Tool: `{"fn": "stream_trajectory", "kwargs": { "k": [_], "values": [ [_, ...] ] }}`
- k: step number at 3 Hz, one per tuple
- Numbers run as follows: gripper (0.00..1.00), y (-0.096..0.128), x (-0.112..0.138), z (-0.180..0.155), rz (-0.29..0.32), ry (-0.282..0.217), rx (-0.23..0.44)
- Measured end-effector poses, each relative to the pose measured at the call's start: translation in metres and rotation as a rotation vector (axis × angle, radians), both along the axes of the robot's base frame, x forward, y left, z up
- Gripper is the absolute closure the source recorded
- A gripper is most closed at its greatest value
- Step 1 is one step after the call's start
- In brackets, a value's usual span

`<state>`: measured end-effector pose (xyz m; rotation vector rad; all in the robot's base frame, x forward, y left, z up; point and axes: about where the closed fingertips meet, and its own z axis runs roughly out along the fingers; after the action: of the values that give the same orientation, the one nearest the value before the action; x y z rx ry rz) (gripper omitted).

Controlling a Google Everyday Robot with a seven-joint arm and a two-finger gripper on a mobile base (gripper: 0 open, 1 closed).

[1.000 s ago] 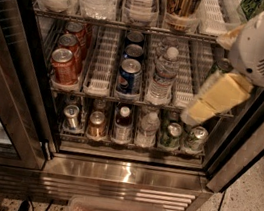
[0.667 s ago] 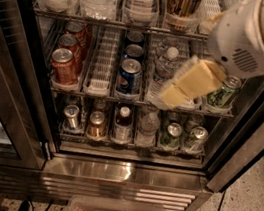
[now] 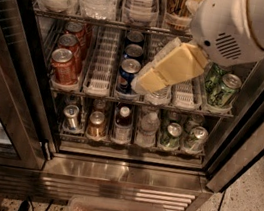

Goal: Pick 7up can from top shelf of fridge

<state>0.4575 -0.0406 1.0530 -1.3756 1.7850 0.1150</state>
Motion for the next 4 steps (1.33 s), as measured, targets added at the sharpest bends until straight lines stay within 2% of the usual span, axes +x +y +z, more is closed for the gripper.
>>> {"fn": "stream_trajectory", "kwargs": {
  "k": [1, 2, 3, 4],
  "values": [
    [0.00, 0.023, -0.015, 0.000, -0.015, -0.040, 0.060],
    [0.00, 0.054, -0.012, -0.009, -0.053, -0.077, 0.151],
    [0.00, 0.068, 0.009, -0.004, -0.119, -0.145, 0.236],
    [0.00, 0.064, 0.035, 0.011, -0.199, -0.232, 0.311]
  ]
}}
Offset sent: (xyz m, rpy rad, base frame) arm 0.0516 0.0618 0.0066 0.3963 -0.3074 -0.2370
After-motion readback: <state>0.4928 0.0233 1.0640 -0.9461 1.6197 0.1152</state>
